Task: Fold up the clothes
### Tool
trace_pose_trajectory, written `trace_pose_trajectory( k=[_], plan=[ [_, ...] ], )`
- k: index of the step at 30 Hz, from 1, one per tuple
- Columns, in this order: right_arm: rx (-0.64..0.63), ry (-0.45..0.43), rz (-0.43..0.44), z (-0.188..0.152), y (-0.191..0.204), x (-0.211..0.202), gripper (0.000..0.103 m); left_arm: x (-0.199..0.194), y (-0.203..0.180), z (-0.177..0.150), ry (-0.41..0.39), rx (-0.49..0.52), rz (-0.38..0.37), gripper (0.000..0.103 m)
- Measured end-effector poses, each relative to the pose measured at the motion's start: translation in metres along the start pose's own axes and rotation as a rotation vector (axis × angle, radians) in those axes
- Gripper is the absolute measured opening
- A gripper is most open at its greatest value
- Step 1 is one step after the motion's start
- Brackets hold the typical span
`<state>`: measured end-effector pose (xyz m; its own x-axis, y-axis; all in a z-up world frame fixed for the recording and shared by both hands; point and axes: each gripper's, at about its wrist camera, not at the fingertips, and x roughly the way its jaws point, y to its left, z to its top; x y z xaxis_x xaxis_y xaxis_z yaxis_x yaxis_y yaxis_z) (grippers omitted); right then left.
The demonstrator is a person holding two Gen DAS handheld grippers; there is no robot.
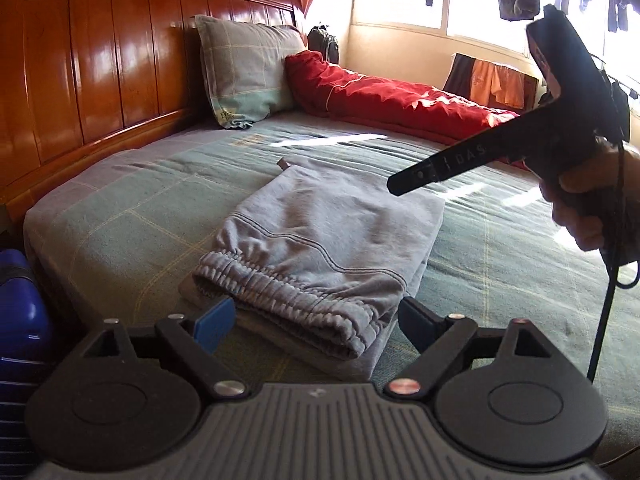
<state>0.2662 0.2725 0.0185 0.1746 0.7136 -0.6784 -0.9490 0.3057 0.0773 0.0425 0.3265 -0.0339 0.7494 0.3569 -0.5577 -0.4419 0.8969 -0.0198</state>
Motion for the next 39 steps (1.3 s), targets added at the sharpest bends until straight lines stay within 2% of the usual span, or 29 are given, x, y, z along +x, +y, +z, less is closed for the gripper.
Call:
trace_pose_trajectory(
  k=[1, 4, 7, 11, 14, 17, 21, 27, 30, 33, 37, 39],
  plan=[
    [0.002, 0.002, -0.003, 0.01, -0.003, 0.007, 0.014, -0.001, 0.001, -0.007, -0.01, 0.011, 0.015, 0.09],
    [0.006, -0.037, -0.041, 0.042, -0.018, 0.033, 0.014, 0.001, 0.007, -0.03, -0.011, 0.002, 0.062, 0.091],
    [0.065, -0.038, -0.077, 0.071, -0.042, 0.076, 0.014, 0.011, 0.02, -0.049, 0.013, -0.071, 0.075, 0.091],
    [0.101, 0.016, -0.116, 0.089, -0.063, 0.141, 0.015, 0.023, 0.034, -0.065, 0.027, -0.168, 0.023, 0.091],
    [0.104, 0.059, -0.133, 0.092, -0.068, 0.183, 0.015, 0.03, 0.037, -0.068, 0.016, -0.185, -0.044, 0.091],
    [0.107, 0.103, -0.106, 0.09, -0.066, 0.211, 0.015, 0.031, 0.039, -0.064, -0.019, -0.17, -0.099, 0.091],
    [0.12, 0.014, 0.085, 0.085, -0.062, 0.189, 0.017, 0.025, 0.043, -0.057, -0.081, -0.167, -0.172, 0.091],
    [0.053, 0.079, 0.098, 0.076, -0.046, 0.14, 0.021, 0.03, 0.038, -0.04, -0.13, -0.118, -0.309, 0.091],
    [0.009, 0.139, 0.112, 0.066, -0.042, 0.129, 0.027, 0.042, 0.032, -0.035, -0.141, -0.1, -0.371, 0.091],
    [-0.026, 0.189, 0.104, 0.056, -0.041, 0.132, 0.03, 0.053, 0.026, -0.03, -0.138, -0.083, -0.383, 0.091],
    [-0.004, 0.182, 0.127, 0.048, -0.047, 0.134, 0.031, 0.062, 0.018, -0.026, -0.138, -0.04, -0.411, 0.091],
    [0.008, 0.173, 0.134, 0.046, -0.049, 0.133, 0.031, 0.064, 0.015, -0.028, -0.106, -0.025, -0.409, 0.092]
  ],
)
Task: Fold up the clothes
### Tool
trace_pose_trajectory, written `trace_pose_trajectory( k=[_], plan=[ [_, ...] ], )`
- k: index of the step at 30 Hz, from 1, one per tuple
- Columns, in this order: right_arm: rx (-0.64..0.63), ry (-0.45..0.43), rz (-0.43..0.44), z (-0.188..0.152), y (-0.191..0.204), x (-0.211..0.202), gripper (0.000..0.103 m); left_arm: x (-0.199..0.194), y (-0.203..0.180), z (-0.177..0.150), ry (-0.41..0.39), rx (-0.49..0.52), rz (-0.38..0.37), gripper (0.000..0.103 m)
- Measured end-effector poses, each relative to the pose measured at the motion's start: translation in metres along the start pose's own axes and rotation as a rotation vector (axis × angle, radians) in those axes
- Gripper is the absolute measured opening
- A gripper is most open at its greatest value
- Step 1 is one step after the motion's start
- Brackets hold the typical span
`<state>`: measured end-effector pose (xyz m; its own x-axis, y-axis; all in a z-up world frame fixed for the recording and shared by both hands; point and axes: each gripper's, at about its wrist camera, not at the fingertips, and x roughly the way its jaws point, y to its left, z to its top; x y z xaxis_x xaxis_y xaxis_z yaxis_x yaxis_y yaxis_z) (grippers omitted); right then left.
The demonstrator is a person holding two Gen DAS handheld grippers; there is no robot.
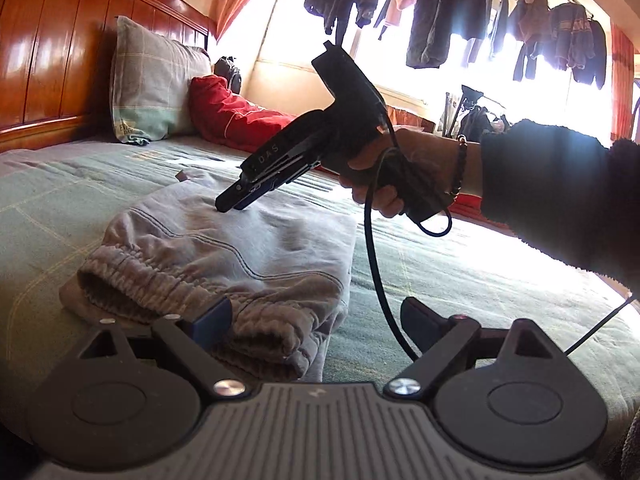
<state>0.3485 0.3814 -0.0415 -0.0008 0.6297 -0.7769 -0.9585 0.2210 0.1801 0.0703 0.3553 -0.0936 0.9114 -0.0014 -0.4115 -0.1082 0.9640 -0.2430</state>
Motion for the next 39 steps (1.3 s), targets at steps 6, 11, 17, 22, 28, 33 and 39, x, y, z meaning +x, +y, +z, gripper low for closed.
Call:
trace_pose_trajectory(
  k=[6, 11, 17, 22, 28, 33, 39],
  plan=[
    [-0.014, -0.027, 0.008, -0.006, 0.001, -0.019, 0.037, -0.011, -0.01, 0.001, 0.022, 0.05, 0.009, 0.093],
    [0.004, -0.034, 0.0, -0.016, -0.002, -0.035, 0.047, -0.002, -0.009, 0.006, 0.051, 0.023, -0.014, 0.094],
    [0.001, -0.04, -0.118, -0.032, -0.002, -0.071, 0.05, -0.022, -0.035, 0.01, 0.059, 0.057, 0.038, 0.094],
    [-0.006, -0.131, -0.264, -0.039, 0.007, -0.132, 0.067, -0.051, -0.066, 0.016, 0.045, 0.081, 0.044, 0.097],
    [-0.015, -0.131, -0.391, -0.089, 0.034, -0.186, 0.084, -0.085, -0.11, 0.015, -0.007, 0.098, 0.095, 0.102],
    [0.044, -0.128, -0.41, -0.163, 0.071, -0.218, 0.095, -0.108, -0.142, 0.008, -0.038, 0.101, 0.212, 0.102],
    [0.097, -0.177, -0.388, -0.243, 0.13, -0.25, 0.102, -0.124, -0.173, -0.002, -0.024, 0.072, 0.372, 0.102]
  ],
)
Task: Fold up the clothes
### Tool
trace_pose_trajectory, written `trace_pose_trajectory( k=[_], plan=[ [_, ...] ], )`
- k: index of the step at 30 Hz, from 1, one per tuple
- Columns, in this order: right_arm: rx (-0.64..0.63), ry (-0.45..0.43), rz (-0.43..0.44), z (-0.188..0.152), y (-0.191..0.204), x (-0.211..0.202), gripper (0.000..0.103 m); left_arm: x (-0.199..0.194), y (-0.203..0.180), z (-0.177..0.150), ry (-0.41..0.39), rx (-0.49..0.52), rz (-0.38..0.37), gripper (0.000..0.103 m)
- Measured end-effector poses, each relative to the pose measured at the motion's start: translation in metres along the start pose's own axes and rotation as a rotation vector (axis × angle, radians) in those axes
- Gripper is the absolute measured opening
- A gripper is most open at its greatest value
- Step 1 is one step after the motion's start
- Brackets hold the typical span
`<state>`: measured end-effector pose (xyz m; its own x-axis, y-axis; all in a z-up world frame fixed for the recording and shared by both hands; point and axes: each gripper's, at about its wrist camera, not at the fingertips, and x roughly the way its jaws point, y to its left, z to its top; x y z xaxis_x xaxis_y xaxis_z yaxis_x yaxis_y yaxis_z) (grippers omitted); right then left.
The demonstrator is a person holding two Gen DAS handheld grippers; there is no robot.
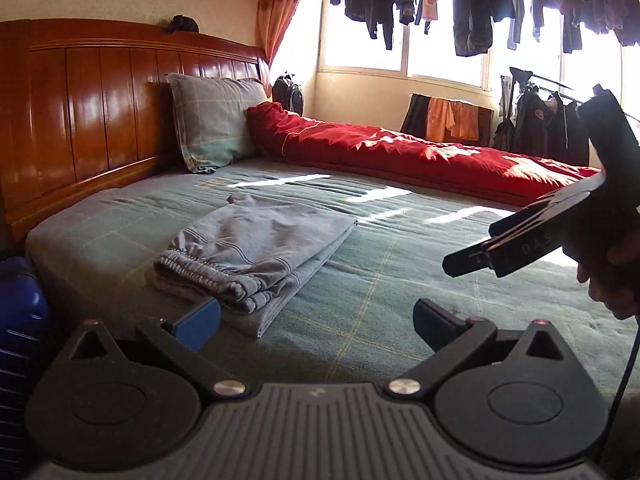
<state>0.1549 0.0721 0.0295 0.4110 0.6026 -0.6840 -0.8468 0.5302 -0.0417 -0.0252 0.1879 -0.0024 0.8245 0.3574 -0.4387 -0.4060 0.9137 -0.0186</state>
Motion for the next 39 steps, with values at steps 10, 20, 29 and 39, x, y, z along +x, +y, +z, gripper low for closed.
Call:
trace_pose_trajectory(
  k=[10, 20, 29, 39],
  plan=[
    [0.109, -0.114, -0.016, -0.075, 0.047, -0.088, 0.103, -0.051, -0.036, -0.02, 0.071, -0.035, 0.116, 0.102],
    [0.202, -0.122, -0.046, -0.129, 0.06, -0.116, 0.103, -0.067, -0.052, -0.032, 0.12, -0.034, 0.079, 0.102],
    [0.23, -0.097, -0.078, -0.145, 0.065, -0.121, 0.103, -0.073, -0.063, -0.033, 0.13, 0.026, 0.1, 0.102],
    [0.209, -0.143, -0.063, -0.141, 0.074, -0.137, 0.103, -0.076, -0.061, -0.036, 0.175, 0.01, 0.111, 0.102]
  ],
)
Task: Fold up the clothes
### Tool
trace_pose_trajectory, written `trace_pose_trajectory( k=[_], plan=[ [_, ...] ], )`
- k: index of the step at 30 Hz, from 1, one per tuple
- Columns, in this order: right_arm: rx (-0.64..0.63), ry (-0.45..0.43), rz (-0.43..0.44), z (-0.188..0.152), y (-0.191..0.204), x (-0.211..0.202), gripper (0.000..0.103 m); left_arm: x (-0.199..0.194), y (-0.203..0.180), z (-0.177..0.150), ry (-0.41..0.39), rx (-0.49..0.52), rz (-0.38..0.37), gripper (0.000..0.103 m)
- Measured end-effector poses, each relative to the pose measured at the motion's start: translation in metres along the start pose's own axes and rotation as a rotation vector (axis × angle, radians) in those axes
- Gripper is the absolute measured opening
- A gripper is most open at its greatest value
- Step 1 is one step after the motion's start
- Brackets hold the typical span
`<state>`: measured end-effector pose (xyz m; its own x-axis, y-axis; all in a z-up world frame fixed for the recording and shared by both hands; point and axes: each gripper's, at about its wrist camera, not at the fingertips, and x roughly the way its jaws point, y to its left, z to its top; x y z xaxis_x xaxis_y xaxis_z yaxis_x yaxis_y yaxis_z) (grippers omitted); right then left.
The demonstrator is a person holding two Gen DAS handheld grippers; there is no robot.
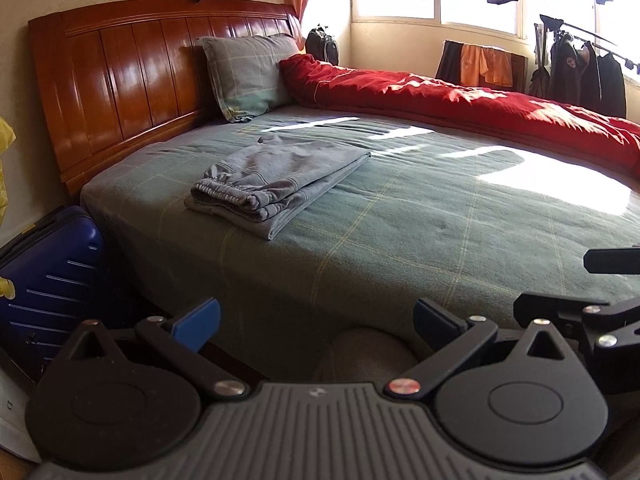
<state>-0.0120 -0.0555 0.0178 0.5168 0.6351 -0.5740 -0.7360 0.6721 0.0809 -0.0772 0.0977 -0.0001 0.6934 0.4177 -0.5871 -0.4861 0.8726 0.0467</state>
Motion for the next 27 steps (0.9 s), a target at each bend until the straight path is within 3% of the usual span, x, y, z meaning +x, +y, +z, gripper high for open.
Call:
trace_pose_trajectory(
  k=[14, 27],
  plan=[
    [-0.015, -0.005, 0.008, 0.0, 0.005, -0.002, 0.103, -0.006, -0.002, 0.0, 0.002, -0.007, -0.01, 0.102],
    [-0.038, 0.001, 0.061, 0.013, 0.01, 0.014, 0.103, -0.004, 0.011, 0.0, 0.016, -0.033, 0.049, 0.102]
  ],
)
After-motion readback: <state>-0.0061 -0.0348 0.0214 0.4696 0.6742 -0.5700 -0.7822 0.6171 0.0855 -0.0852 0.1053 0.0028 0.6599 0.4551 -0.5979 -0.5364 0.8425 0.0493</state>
